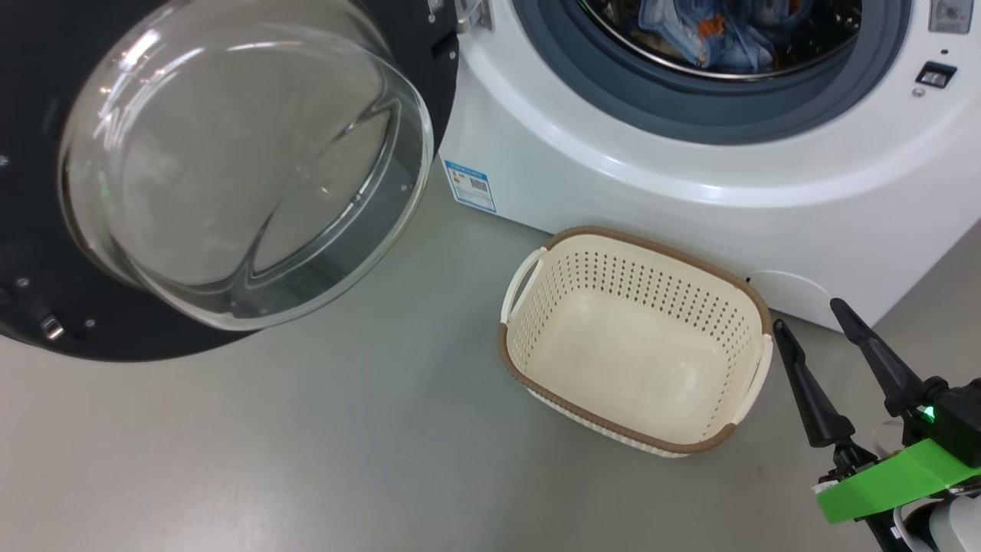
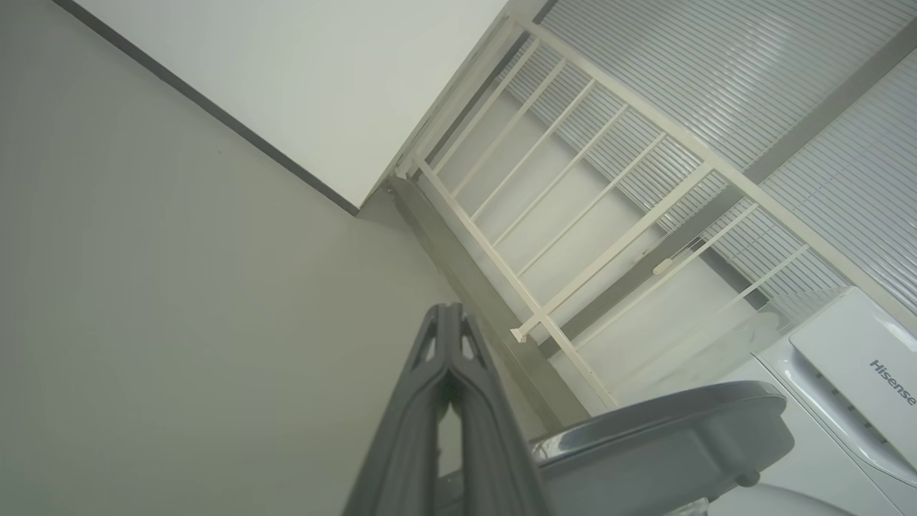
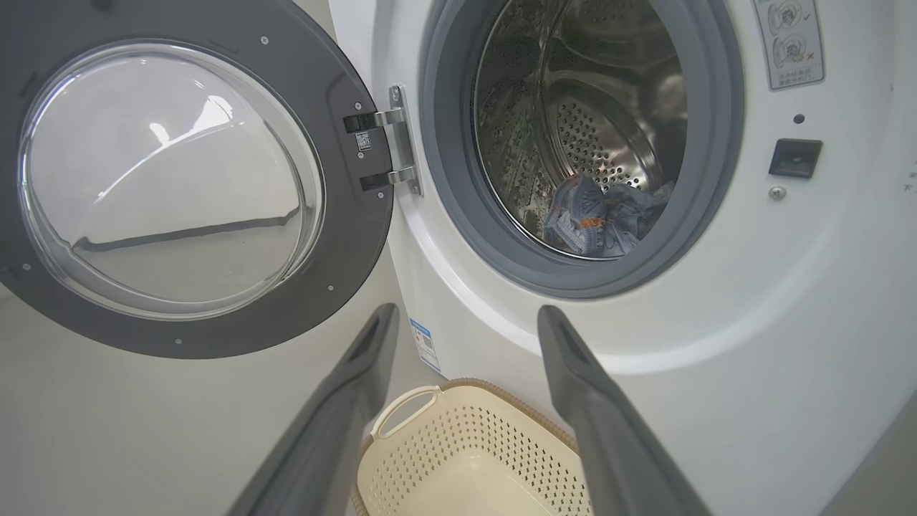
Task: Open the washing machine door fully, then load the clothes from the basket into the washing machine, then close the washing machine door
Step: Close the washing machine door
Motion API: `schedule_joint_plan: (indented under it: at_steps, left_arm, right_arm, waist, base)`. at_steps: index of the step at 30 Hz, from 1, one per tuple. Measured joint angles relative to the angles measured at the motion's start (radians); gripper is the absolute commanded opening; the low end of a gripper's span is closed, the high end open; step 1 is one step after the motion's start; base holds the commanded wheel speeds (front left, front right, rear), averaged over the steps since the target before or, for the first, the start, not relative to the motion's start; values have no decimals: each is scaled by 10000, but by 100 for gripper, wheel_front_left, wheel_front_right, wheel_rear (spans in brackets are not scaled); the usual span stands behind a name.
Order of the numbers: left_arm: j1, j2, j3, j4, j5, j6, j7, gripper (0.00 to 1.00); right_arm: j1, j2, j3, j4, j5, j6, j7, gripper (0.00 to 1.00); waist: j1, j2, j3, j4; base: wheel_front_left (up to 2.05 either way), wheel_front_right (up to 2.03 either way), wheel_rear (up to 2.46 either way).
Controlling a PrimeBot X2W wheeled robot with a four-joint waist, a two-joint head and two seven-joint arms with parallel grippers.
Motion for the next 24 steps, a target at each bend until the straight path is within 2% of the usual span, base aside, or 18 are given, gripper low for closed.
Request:
schedule_joint_plan:
  at_steps: [10,24]
  left_arm:
    - [-638,140,-683,1436,-545,0,1421,0]
    - [-720,236,-1258,1486,-1099,4,2395,0]
  right_arm:
    - [-386,-430,169,-94,2,-2,0,100]
    - [-428,-589,199,-127,6,0,0,100]
  waist:
    - [0,0,556,-173]
    - [-1,0,668,-324]
  base:
    - [0,0,0]
    - [0,0,0]
